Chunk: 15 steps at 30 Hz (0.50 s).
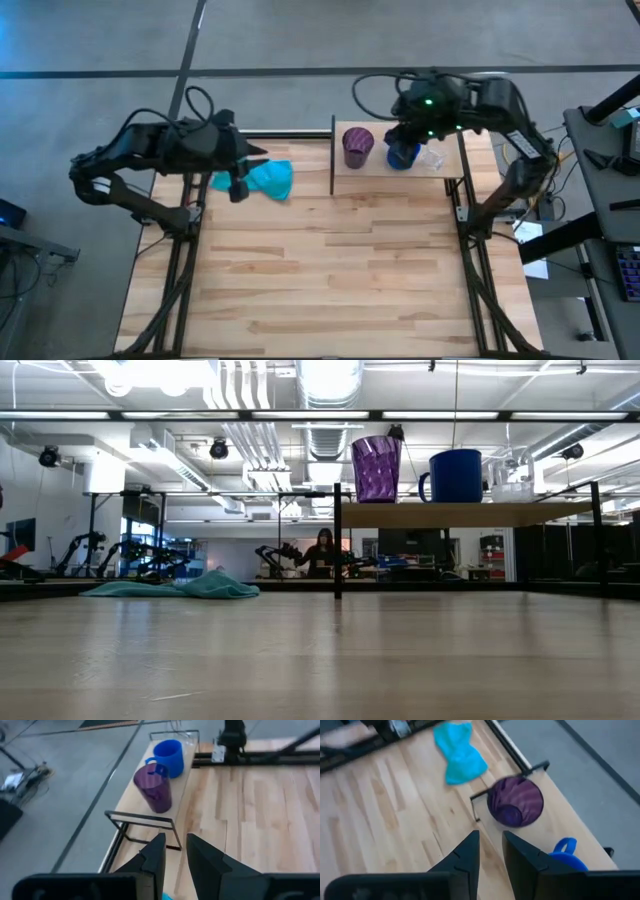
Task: Stack small to large cups/mugs on shelf
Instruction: Return to Home Position
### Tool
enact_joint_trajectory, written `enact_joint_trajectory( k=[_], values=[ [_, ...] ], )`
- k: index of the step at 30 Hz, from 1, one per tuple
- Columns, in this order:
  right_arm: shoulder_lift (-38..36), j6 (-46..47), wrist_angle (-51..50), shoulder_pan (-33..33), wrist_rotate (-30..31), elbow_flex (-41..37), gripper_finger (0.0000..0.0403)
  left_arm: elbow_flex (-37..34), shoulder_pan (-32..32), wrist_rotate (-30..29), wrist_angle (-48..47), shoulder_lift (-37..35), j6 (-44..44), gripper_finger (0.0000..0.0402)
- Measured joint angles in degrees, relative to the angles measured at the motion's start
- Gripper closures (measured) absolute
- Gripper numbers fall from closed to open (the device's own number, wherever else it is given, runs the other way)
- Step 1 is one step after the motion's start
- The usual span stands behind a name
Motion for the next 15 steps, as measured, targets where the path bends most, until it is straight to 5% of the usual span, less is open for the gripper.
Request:
enact_joint_trajectory(
  k=[7,15],
  values=[
    [-7.9,0.9,8.8,3.3,-0.1,-10.4,0.0326,-2.3,0.0,-0.2,-0.1,-5.5,-11.2,0.0338],
    [-23.6,2.6,33.2,6.6,-5.0,-36.3,0.0326,-11.7,0.0,-0.8,3.1,-14.1,-18.8,0.0338]
  ],
)
